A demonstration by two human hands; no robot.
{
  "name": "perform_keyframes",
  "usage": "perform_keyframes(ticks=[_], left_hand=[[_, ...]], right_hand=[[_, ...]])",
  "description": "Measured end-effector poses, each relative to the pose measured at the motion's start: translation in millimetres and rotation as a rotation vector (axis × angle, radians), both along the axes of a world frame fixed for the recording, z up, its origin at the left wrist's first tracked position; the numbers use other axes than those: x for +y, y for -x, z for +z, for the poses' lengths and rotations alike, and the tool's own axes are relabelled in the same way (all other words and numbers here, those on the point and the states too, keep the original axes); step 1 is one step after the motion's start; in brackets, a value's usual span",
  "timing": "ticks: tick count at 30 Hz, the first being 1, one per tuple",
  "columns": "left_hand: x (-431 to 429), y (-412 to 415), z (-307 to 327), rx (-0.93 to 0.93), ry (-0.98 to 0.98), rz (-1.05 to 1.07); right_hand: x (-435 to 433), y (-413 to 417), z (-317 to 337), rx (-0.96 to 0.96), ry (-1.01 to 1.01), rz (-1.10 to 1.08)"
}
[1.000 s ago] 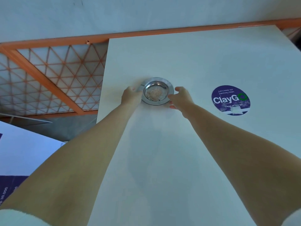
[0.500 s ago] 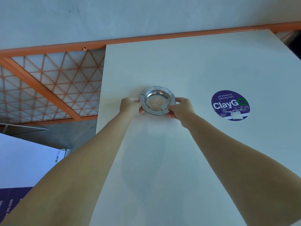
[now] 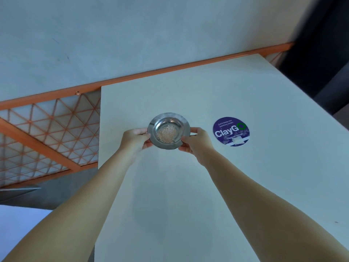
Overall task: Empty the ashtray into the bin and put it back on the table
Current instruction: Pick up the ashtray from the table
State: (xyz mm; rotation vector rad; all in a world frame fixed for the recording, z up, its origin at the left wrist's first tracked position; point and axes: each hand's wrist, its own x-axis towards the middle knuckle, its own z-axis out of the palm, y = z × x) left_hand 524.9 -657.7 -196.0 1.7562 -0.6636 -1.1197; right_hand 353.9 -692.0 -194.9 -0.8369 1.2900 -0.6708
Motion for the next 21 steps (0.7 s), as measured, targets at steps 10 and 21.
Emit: perform_keyframes(ticks=[10,21], left_hand=[[0,74,53,0.027,0.062,-0.263],[35,195,95,0.224,0.137,-0.559]], right_hand=[[35,89,45,-0.150,0.028,-0.173],[118,220,85,-0.242,0.265,-0.379]])
